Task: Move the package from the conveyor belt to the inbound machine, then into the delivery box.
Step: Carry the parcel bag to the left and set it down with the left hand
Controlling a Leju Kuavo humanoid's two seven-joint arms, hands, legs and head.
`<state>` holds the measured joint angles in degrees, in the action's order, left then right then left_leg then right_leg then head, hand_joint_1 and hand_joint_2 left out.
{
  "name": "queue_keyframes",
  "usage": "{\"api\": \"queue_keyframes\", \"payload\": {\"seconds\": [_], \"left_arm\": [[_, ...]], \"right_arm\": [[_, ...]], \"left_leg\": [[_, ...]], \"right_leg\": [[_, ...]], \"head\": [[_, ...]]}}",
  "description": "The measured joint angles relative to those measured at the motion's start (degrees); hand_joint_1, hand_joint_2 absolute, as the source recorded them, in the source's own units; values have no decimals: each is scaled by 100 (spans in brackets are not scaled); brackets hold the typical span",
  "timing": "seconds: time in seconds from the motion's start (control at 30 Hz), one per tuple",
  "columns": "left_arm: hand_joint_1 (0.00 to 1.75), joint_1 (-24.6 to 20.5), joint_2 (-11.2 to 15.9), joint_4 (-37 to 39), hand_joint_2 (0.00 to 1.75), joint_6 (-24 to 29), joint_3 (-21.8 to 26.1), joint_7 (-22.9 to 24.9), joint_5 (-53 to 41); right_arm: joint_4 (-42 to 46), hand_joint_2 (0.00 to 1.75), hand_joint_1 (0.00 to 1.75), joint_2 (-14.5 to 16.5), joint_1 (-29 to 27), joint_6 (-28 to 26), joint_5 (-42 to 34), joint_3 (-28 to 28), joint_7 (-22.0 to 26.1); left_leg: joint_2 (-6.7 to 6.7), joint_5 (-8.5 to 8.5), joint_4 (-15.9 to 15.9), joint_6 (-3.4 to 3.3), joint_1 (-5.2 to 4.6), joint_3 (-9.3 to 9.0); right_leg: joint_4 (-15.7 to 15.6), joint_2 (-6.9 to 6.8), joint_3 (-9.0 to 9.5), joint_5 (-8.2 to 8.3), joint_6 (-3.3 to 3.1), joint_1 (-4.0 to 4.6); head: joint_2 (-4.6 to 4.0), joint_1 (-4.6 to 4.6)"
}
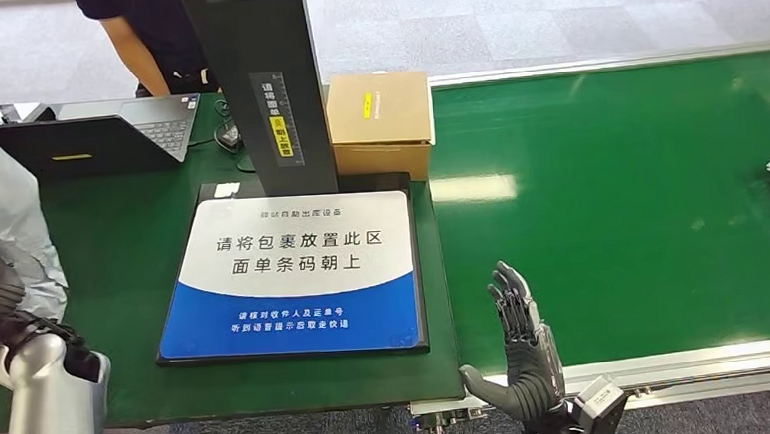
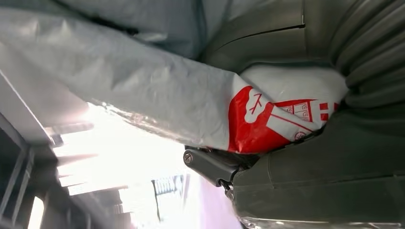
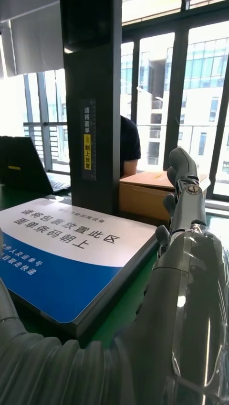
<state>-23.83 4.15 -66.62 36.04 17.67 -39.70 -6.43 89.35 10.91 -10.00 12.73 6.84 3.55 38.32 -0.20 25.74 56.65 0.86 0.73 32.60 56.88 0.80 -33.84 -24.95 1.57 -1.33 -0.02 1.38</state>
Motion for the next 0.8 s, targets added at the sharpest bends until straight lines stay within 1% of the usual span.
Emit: {"api": "queue_keyframes", "payload": {"seconds": [0.13,0.2,0.23,0.27,0.33,0.37,0.4,0.5,0.6,0.8], "left_arm": [[175,-611,400,1244,175,243,447,180,-603],[175,-925,554,1783,175,261,704,396,-1337],[150,-1083,606,2010,175,265,869,546,-1771],[118,-1244,648,2231,175,268,1056,725,-2175],[31,-1559,724,2633,175,271,1391,1100,-2677],[11,-1711,773,2841,175,265,1511,1303,-2837],[0,-1849,823,3035,175,251,1586,1496,-2964],[0,-2168,943,3494,175,186,1651,1876,-3255],[0,-2354,973,3769,175,127,1650,1972,-3384],[0,-2626,977,3986,175,-90,1536,2106,-3515]], "right_arm": [[-103,175,0,0,45,-97,-56,-78,29],[-129,175,0,0,47,-139,-72,-110,28],[-137,175,0,0,47,-152,-79,-129,17],[-143,175,0,0,47,-161,-85,-152,2],[-155,175,0,0,47,-167,-91,-200,-29],[-165,175,0,0,49,-168,-92,-221,-38],[-177,175,0,0,52,-169,-95,-235,-42],[-212,175,0,0,71,-169,-108,-254,-42],[-246,175,0,0,106,-169,-119,-273,-46],[-375,175,0,1,285,-175,-161,-293,-116]], "left_leg": [[-4,-6,0,6,4,5],[-4,-7,1,6,5,7],[-4,-7,1,6,5,7],[-4,-7,1,6,5,8],[-3,-7,2,6,5,8],[-3,-7,3,6,5,8],[-4,-7,3,6,4,8],[-6,-7,3,6,4,10],[-5,-7,3,6,4,11],[-6,-7,3,6,3,9]], "right_leg": [[4,-4,-3,0,-1,3],[6,-4,-3,1,-1,3],[6,-4,-3,1,-2,3],[6,-3,-3,2,-3,3],[5,-3,-4,3,-4,3],[5,-3,-5,3,-4,3],[5,-4,-5,3,-4,3],[4,-6,-6,3,-4,3],[4,-4,-7,3,-4,3],[5,-5,-5,3,-4,1]], "head": [[0,-1],[0,1],[0,1],[0,2],[0,1],[0,1],[0,1],[0,1],[0,1],[0,1]]}}
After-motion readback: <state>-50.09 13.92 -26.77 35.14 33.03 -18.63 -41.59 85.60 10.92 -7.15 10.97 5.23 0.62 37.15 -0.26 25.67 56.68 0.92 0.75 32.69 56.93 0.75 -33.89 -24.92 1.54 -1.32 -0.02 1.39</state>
